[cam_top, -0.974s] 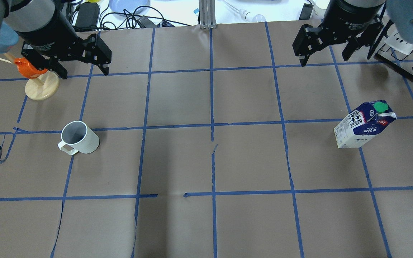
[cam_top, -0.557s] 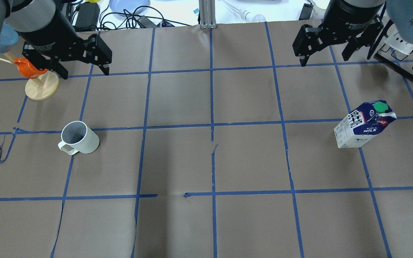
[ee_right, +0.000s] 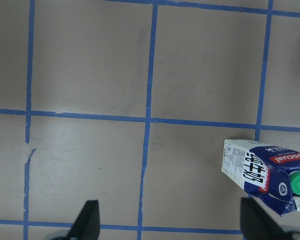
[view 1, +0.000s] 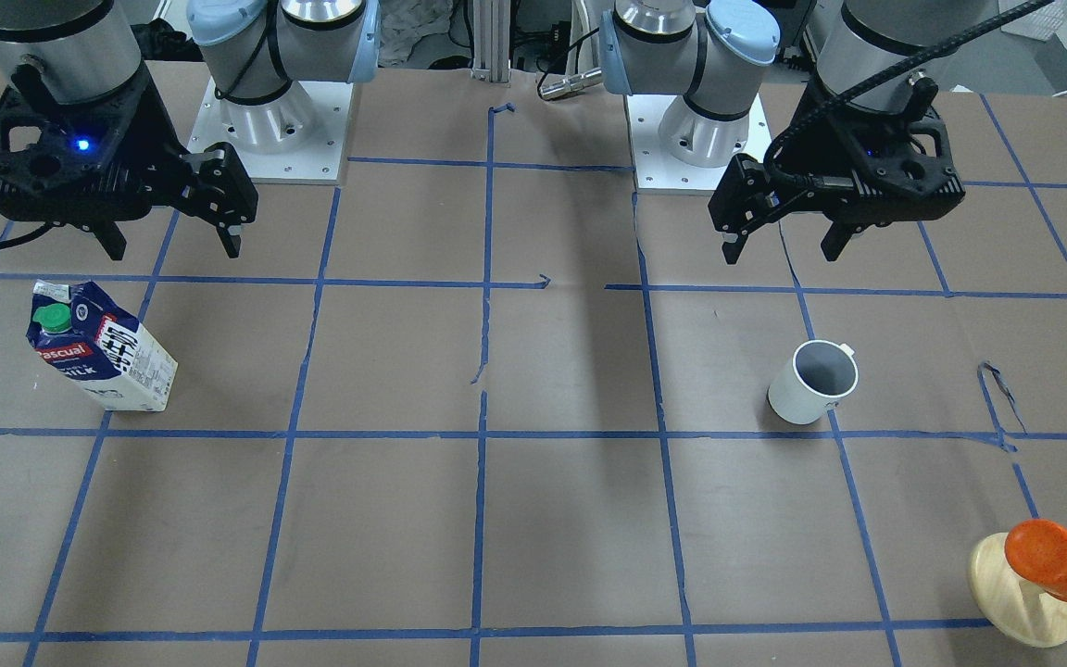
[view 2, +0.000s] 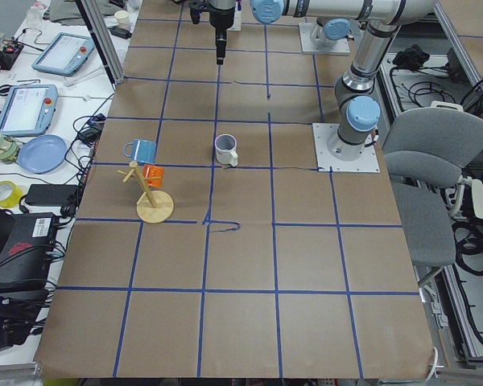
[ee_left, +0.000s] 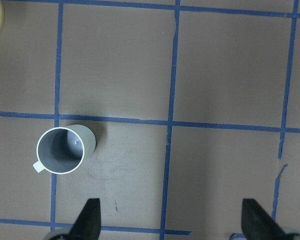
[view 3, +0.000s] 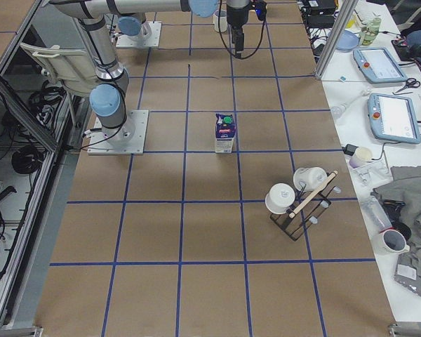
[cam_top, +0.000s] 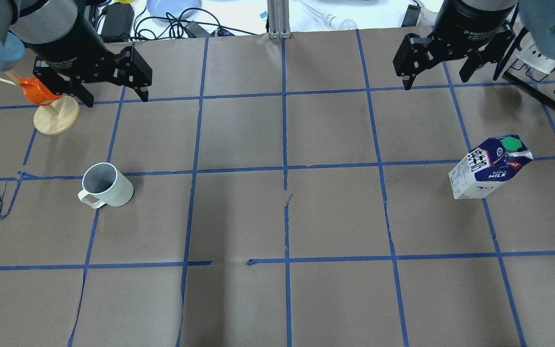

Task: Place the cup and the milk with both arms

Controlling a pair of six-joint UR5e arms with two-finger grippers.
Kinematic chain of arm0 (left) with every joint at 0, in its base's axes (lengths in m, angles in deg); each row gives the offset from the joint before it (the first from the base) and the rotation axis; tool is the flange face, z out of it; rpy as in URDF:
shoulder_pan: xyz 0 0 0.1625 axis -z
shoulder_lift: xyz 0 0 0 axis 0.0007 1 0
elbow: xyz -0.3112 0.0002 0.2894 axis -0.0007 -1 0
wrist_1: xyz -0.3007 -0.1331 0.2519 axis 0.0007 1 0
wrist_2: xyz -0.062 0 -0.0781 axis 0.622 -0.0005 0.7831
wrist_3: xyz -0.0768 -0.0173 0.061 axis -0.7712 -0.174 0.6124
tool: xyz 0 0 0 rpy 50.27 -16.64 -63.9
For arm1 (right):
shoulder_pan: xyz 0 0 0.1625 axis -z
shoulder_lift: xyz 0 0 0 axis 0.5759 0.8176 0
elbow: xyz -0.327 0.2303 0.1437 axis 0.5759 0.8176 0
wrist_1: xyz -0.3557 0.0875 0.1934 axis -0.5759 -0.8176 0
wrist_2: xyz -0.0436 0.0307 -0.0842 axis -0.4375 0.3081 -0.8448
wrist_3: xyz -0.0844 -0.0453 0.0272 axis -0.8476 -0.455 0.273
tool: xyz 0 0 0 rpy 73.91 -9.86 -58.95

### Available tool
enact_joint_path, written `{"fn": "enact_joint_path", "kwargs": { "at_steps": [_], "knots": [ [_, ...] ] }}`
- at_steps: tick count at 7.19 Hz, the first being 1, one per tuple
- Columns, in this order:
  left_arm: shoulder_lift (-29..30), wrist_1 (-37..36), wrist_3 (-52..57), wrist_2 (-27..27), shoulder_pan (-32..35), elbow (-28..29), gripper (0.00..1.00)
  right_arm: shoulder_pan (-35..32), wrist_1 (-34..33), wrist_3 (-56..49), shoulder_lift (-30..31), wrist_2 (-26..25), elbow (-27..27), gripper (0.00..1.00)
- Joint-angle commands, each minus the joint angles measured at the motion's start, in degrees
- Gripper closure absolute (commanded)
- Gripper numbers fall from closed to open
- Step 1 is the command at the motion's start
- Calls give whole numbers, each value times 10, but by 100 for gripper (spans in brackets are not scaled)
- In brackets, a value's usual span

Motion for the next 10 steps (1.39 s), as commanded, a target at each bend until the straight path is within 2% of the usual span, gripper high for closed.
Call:
{"fn": "enact_joint_path", "kwargs": {
  "at_steps": [1,2,3,4,6,7,8,10],
  "knots": [
    [0,-1,0,-2,0,-2,0,1,0,0,0,0,-1,0],
    [-2,-1,3,-4,-3,-6,0,0,0,0,0,0,-1,0],
    [4,-2,68,-6,-18,-7,0,0,0,0,0,0,-1,0],
    [6,-3,142,-4,-53,-23,0,0,0,0,0,0,-1,0],
    [10,-4,197,-3,-108,-44,0,0,0,0,0,0,0,0],
    [23,-33,239,-3,-138,-81,0,0,0,0,0,0,0,0],
    [32,-94,276,1,-175,-124,0,0,0,0,0,0,0,0],
    [51,-181,350,0,-212,-188,0,0,0,0,0,0,-1,0]
  ]
}}
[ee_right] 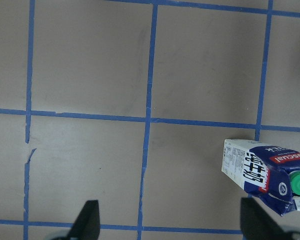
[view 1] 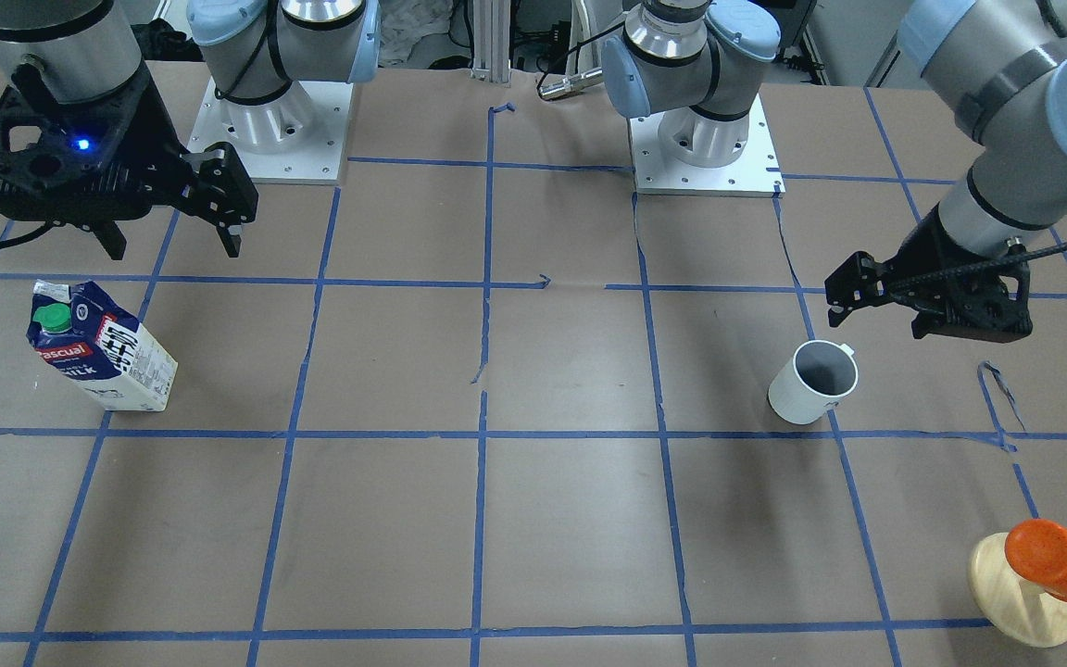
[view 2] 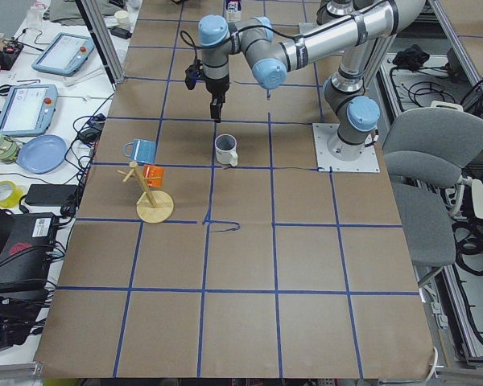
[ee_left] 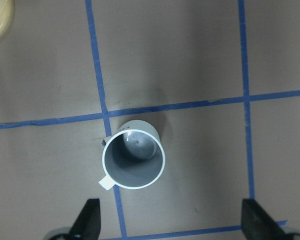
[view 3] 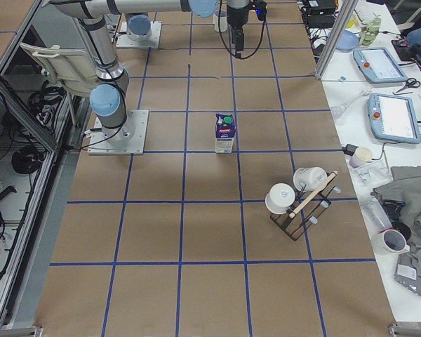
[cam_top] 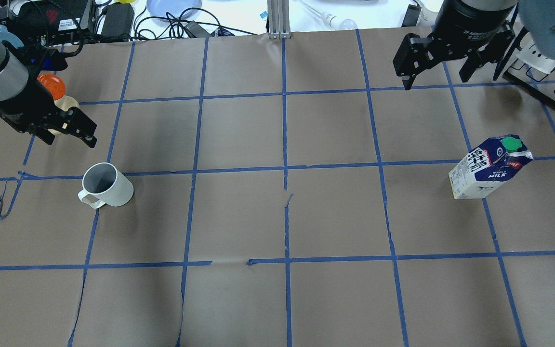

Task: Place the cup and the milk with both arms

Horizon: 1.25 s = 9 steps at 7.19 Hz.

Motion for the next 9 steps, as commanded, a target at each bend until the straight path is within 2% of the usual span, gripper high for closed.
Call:
{"fn": "enact_joint_path", "kwargs": {
  "at_steps": [1,3,6,8,9],
  "knots": [
    [18,-64,37,1,-28,-51,0,0,1,0,0,0,-1,0],
    [38,-80,36,2,-29,-66,0,0,1,0,0,0,-2,0],
    [74,-176,37,2,-45,-101,0,0,1,0,0,0,-2,0],
    [94,-188,34,3,-45,-113,0,0,1,0,0,0,-2,0],
    [96,-189,33,-4,-45,-114,99,0,1,0,0,0,-2,0]
  ]
}}
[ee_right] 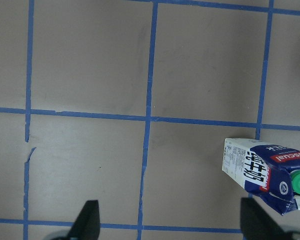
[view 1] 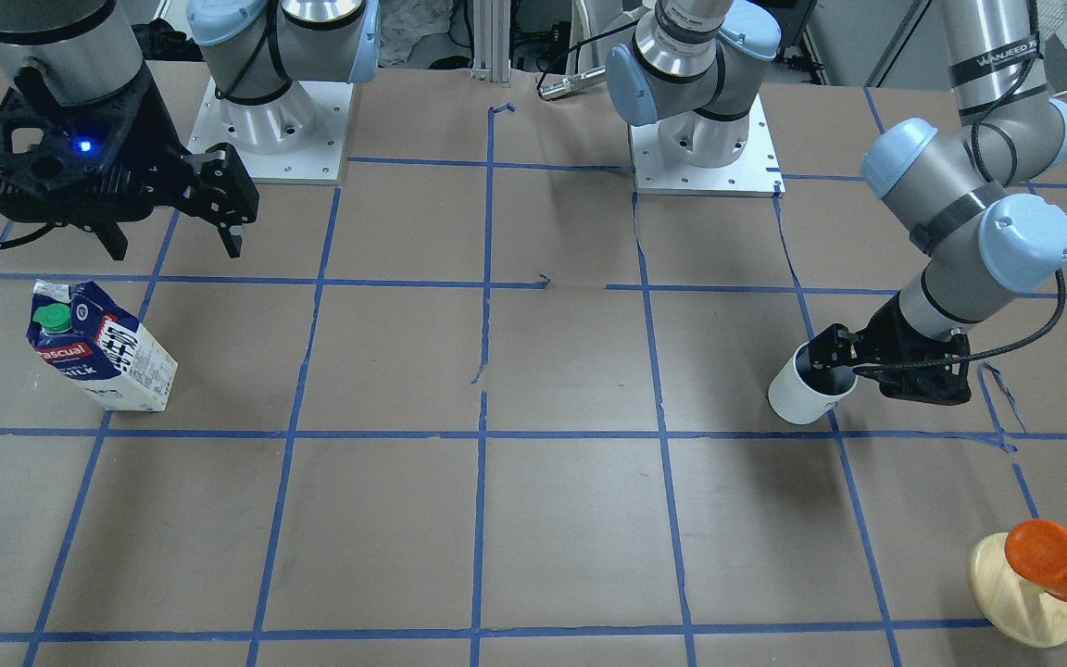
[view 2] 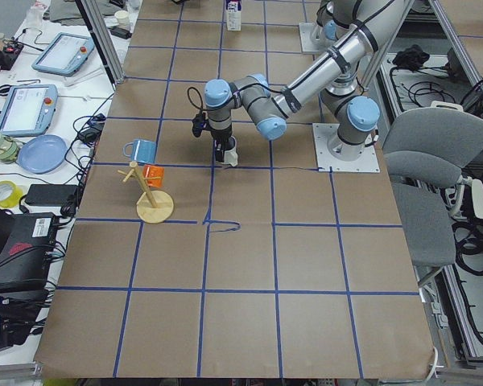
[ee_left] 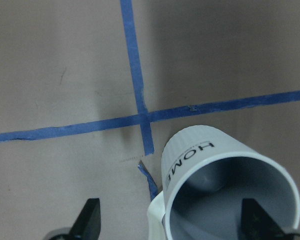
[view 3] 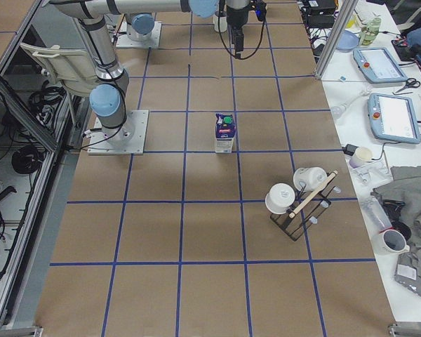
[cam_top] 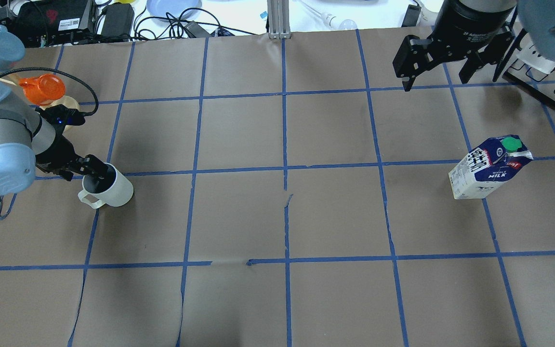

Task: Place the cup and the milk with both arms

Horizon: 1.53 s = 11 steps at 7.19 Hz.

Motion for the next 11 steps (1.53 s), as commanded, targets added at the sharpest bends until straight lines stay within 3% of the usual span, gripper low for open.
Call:
{"fn": "enact_joint_path", "kwargs": {
  "at_steps": [1,4,6,9,11],
  "knots": [
    [5,14,-22,-1,1,-6,100,0,-1,0,0,0,-1,0],
    [-26,17,-86,5,40,1,100,0,-1,0,0,0,-2,0],
    [-67,96,-144,6,81,20,100,0,-1,0,0,0,-2,0],
    [-66,128,-395,25,290,71,100,0,-2,0,-1,0,-2,0],
    [-44,109,-498,41,370,81,100,0,-1,0,-1,0,-3,0]
  ]
}}
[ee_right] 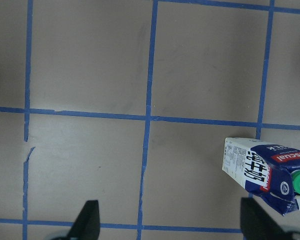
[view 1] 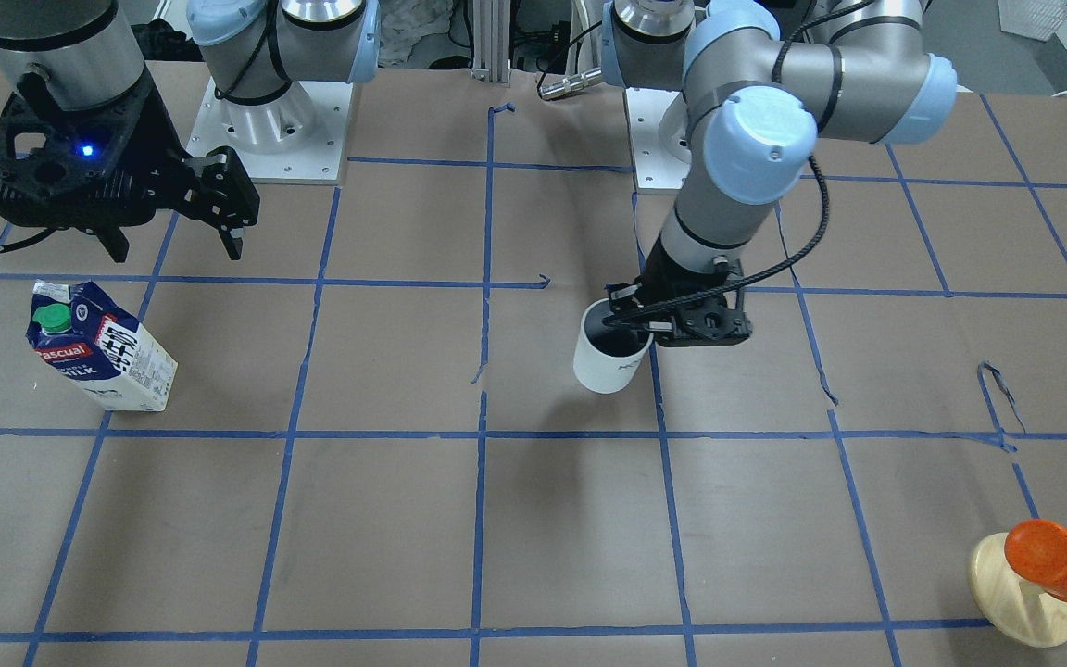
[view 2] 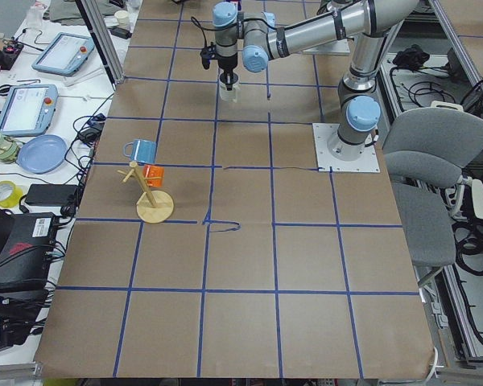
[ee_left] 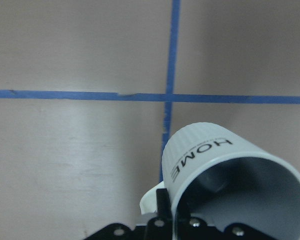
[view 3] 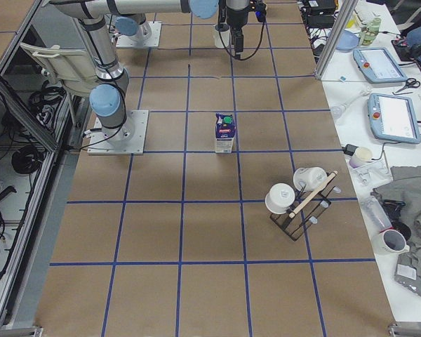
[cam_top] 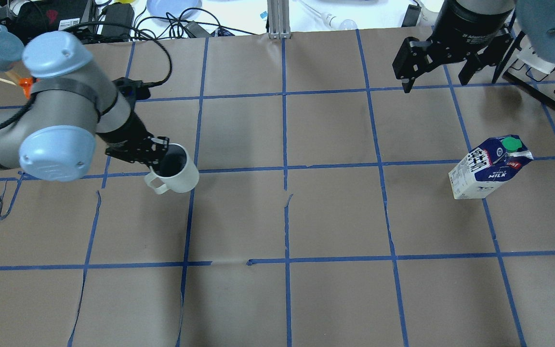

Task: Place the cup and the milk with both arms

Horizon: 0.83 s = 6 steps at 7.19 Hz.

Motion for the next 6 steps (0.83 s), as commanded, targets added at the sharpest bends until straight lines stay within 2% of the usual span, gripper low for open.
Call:
{"fn": "enact_joint_path", "kwargs": {
  "at_steps": [1,3,5,6],
  "knots": [
    [33,-63,-85,10,78,8,100,0,0,0,0,0,-1,0],
    [71,-112,-125,9,121,10,100,0,0,0,-1,1,-1,0],
    [94,-115,-132,6,153,9,97,3,0,0,0,1,-7,0],
    [96,-118,-129,2,157,9,44,1,-1,0,0,3,-7,0]
  ]
}}
